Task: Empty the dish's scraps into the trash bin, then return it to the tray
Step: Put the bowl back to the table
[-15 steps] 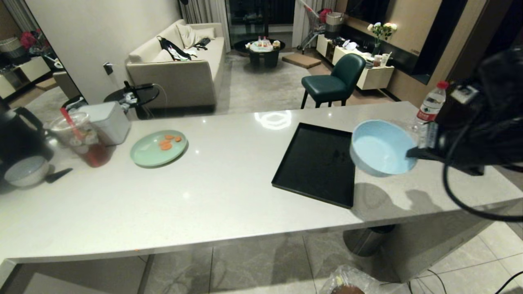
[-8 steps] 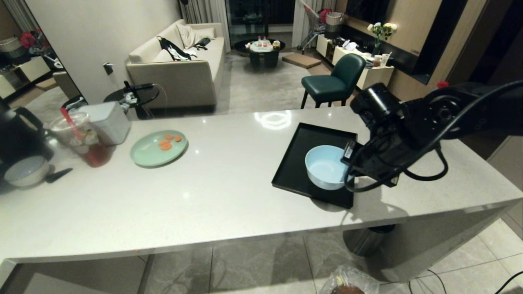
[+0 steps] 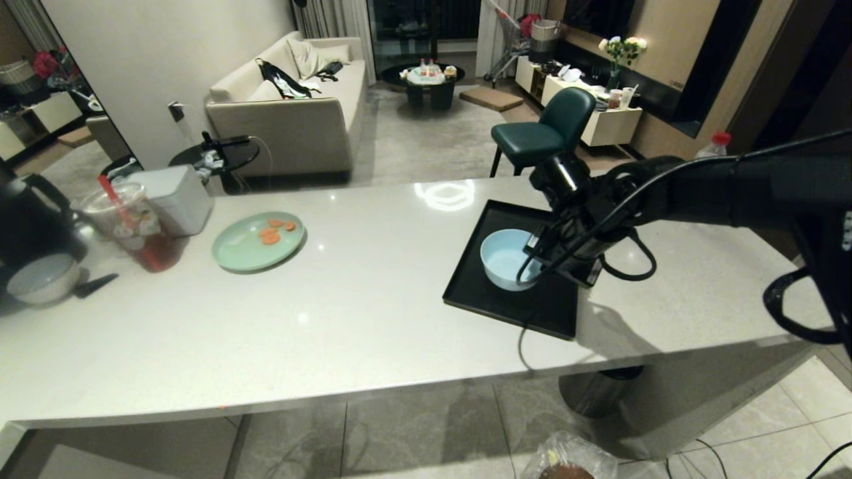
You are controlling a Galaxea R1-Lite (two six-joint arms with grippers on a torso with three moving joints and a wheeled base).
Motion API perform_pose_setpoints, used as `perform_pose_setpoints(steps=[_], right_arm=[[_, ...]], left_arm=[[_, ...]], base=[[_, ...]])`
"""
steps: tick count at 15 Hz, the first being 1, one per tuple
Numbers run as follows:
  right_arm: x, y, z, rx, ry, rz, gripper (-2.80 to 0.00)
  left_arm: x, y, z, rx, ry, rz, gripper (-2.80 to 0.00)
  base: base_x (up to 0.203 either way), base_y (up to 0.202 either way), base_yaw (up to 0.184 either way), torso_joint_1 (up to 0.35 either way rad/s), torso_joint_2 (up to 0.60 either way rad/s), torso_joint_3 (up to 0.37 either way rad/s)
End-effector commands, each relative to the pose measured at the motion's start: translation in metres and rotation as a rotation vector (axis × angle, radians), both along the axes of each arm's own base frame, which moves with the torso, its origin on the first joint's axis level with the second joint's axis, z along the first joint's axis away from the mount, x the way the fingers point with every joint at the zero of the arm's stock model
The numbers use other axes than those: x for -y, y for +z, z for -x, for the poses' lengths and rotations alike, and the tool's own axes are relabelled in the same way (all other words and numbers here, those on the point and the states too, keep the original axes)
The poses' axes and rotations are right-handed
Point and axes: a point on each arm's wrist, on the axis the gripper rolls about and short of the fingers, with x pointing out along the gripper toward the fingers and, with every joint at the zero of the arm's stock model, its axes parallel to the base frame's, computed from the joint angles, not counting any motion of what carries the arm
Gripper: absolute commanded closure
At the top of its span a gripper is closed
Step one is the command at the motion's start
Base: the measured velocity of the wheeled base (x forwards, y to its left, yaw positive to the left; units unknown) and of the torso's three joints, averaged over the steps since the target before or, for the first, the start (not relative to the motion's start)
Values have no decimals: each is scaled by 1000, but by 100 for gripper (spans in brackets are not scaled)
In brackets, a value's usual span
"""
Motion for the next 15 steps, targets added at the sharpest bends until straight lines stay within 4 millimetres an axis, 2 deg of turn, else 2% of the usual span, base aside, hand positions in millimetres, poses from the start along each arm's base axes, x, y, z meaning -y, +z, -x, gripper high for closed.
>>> perform_pose_setpoints(steps=[1,7,11,12,15], right_arm=[[0,-26,-19,-20,-27,15,0],[3,-50,-32,-39,-44,20,0],[5,-51,-32,-53,-49,22,0],[6,-50,-31,-54,-53,19,-280],[9,-41,-29,-42,-58,14,-280]], left_arm=[[0,0,0,1,1,1,0],[0,0,0,0,1,1,0],[0,0,0,0,1,1,0],[0,0,0,0,1,1,0],[0,0,0,-2,1,1,0]], base=[[0,0,0,0,0,0],[0,0,0,0,0,0],[0,0,0,0,0,0],[0,0,0,0,0,0],[0,0,0,0,0,0]])
